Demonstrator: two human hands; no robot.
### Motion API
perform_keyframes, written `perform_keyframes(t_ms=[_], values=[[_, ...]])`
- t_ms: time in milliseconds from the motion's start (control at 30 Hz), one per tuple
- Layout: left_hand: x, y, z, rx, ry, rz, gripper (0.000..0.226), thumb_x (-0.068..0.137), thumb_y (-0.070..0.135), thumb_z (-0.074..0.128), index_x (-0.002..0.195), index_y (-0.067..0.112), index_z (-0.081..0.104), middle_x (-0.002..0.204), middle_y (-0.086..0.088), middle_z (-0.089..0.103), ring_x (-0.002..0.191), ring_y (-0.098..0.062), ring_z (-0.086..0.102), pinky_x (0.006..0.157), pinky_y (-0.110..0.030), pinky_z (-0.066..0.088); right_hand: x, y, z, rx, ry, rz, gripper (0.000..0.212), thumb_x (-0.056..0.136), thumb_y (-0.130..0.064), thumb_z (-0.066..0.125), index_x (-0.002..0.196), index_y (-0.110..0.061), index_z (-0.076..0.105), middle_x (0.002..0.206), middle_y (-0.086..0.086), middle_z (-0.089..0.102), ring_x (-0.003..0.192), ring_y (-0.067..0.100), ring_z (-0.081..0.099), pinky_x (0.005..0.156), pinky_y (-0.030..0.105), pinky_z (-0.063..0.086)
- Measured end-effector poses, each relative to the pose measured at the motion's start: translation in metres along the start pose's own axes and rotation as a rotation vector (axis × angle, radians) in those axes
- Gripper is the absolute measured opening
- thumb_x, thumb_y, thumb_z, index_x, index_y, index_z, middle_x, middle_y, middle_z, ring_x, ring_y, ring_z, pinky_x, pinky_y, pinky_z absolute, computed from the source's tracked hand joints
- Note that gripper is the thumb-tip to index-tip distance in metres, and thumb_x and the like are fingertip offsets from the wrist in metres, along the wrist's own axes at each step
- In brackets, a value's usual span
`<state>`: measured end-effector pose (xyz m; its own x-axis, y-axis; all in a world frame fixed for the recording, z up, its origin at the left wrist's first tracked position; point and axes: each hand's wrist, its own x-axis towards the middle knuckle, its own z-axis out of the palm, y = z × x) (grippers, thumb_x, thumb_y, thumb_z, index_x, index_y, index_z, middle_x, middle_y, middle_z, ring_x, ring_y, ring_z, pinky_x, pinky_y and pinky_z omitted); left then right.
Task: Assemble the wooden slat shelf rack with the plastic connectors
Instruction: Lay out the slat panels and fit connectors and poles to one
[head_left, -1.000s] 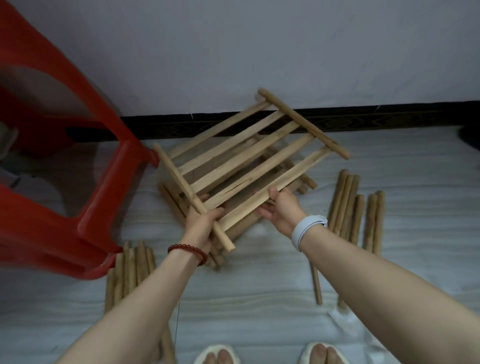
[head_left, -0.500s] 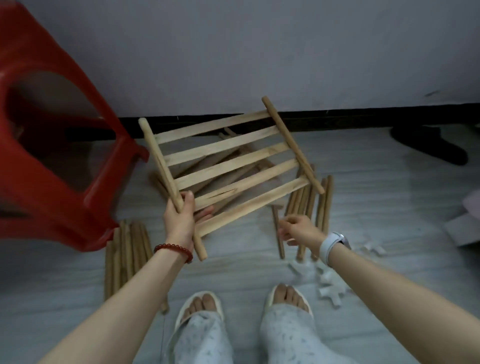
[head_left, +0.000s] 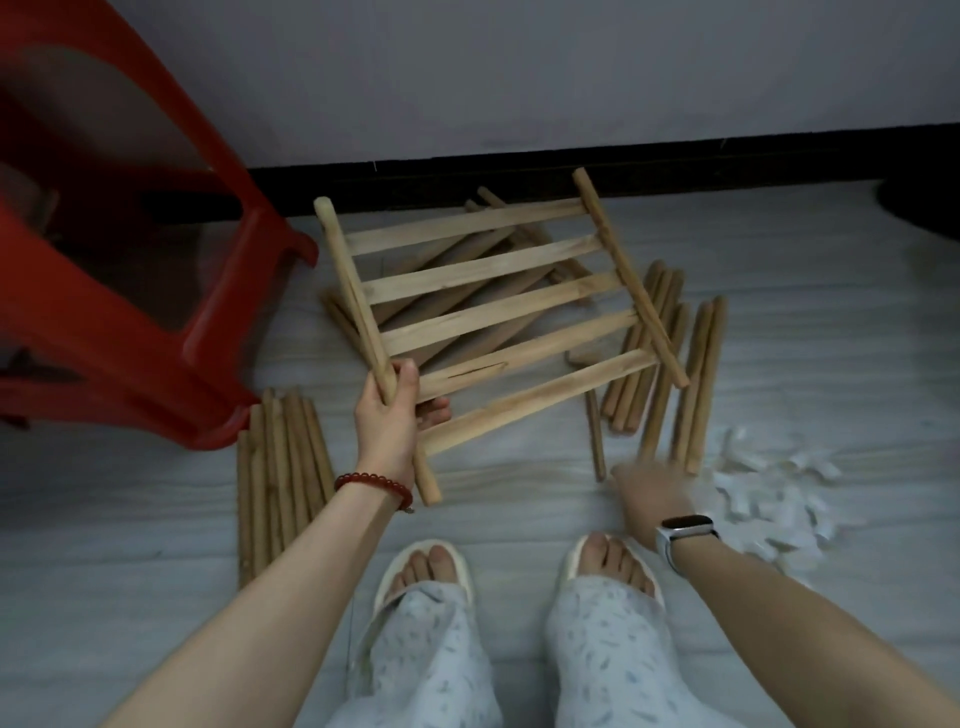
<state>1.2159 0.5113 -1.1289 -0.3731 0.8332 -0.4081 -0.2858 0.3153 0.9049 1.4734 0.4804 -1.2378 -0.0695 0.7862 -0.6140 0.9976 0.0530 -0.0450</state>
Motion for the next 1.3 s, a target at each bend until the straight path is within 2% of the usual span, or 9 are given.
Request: perform_keyframes(t_ms=[200, 333, 467, 667, 800, 900, 1033, 1167, 1300], values=[[-0.005, 0.019, -0.002, -0.108, 0.039, -0.051, 0.010, 0.094, 0.026, 0.053, 0.096, 0.016, 0.051, 0.091, -0.015, 0.058, 0.054, -0.015, 0.063, 0.049, -0.021, 0.053, -0.020, -0.042, -0.053, 0.656, 0.129, -0.168, 0.045, 0.094, -0.020, 0.050, 0.139, -0.015, 0.042, 0.122, 0.005, 0.056, 0.114, 0.024, 0.054, 0.094, 0.036, 0.047], [-0.019, 0.052, 0.004, -0.184, 0.015, -0.063, 0.020, 0.096, 0.027, 0.051, 0.110, 0.014, 0.047, 0.111, -0.017, 0.058, 0.072, -0.021, 0.068, 0.065, -0.028, 0.059, -0.055, -0.066, -0.111, 1.406, -0.020, -0.221, 0.038, 0.093, -0.006, 0.052, 0.130, -0.016, 0.052, 0.106, 0.007, 0.054, 0.093, 0.027, 0.064, 0.069, 0.034, 0.059], [-0.038, 0.102, 0.018, -0.281, 0.018, -0.122, 0.036, 0.097, 0.019, 0.048, 0.131, 0.012, 0.037, 0.129, -0.011, 0.046, 0.083, -0.029, 0.064, 0.073, -0.043, 0.057, -0.092, -0.075, -0.163, 1.666, -0.028, -0.335, 0.022, 0.090, -0.005, 0.056, 0.112, -0.011, 0.053, 0.090, 0.015, 0.063, 0.075, 0.027, 0.068, 0.050, 0.025, 0.053], [-0.077, 0.169, 0.030, -0.400, 0.044, -0.139, 0.036, 0.097, 0.007, 0.044, 0.129, 0.016, 0.034, 0.118, -0.010, 0.038, 0.108, -0.042, 0.056, 0.081, -0.047, 0.050, -0.149, -0.095, -0.230, 1.517, 0.150, -0.555, 0.004, 0.089, -0.015, 0.057, 0.091, -0.012, 0.058, 0.078, 0.009, 0.061, 0.064, 0.014, 0.059, 0.047, 0.021, 0.041], [-0.105, 0.199, 0.033, -0.524, 0.045, -0.110, 0.022, 0.098, 0.009, 0.045, 0.114, 0.019, 0.035, 0.116, -0.009, 0.038, 0.111, -0.041, 0.054, 0.090, -0.049, 0.049, -0.185, -0.110, -0.250, 1.322, 0.375, -0.596, 0.012, 0.076, -0.022, 0.052, 0.087, -0.019, 0.050, 0.081, 0.005, 0.051, 0.067, 0.014, 0.052, 0.050, 0.017, 0.039], [-0.124, 0.209, 0.033, -0.554, 0.054, -0.050, 0.031, 0.099, 0.014, 0.044, 0.127, 0.018, 0.034, 0.117, -0.007, 0.039, 0.113, -0.038, 0.054, 0.095, -0.048, 0.048, -0.203, -0.114, -0.249, 1.186, 0.557, -0.631, 0.011, 0.091, -0.010, 0.050, 0.090, -0.020, 0.045, 0.085, 0.010, 0.049, 0.071, 0.017, 0.046, 0.057, 0.017, 0.040], [-0.136, 0.215, 0.031, -0.617, 0.089, -0.051, 0.047, 0.099, 0.018, 0.045, 0.141, 0.021, 0.025, 0.121, -0.009, 0.041, 0.110, -0.032, 0.055, 0.094, -0.045, 0.049, -0.217, -0.124, -0.246, 1.022, 0.720, -0.691, 0.020, 0.093, -0.011, 0.050, 0.088, -0.027, 0.040, 0.075, -0.001, 0.046, 0.058, 0.004, 0.043, 0.051, 0.016, 0.038], [-0.134, 0.203, 0.032, -0.423, 0.109, -0.054, 0.042, 0.098, 0.019, 0.043, 0.137, 0.010, 0.029, 0.126, -0.015, 0.047, 0.105, -0.030, 0.054, 0.096, -0.046, 0.046, -0.221, -0.135, -0.247, 1.003, 0.874, -0.627, 0.011, 0.095, -0.013, 0.047, 0.089, -0.019, 0.040, 0.069, -0.006, 0.045, 0.052, 0.002, 0.044, 0.050, 0.015, 0.036], [-0.131, 0.195, 0.028, -0.271, -0.079, -0.145, 0.036, 0.098, 0.025, 0.044, 0.128, 0.007, 0.040, 0.119, -0.013, 0.055, 0.106, -0.031, 0.059, 0.080, -0.045, 0.052, -0.212, -0.129, -0.258, 1.098, 0.997, -0.482, 0.018, 0.096, -0.023, 0.047, 0.080, -0.017, 0.043, 0.065, -0.007, 0.046, 0.057, 0.005, 0.043, 0.054, 0.020, 0.036]])
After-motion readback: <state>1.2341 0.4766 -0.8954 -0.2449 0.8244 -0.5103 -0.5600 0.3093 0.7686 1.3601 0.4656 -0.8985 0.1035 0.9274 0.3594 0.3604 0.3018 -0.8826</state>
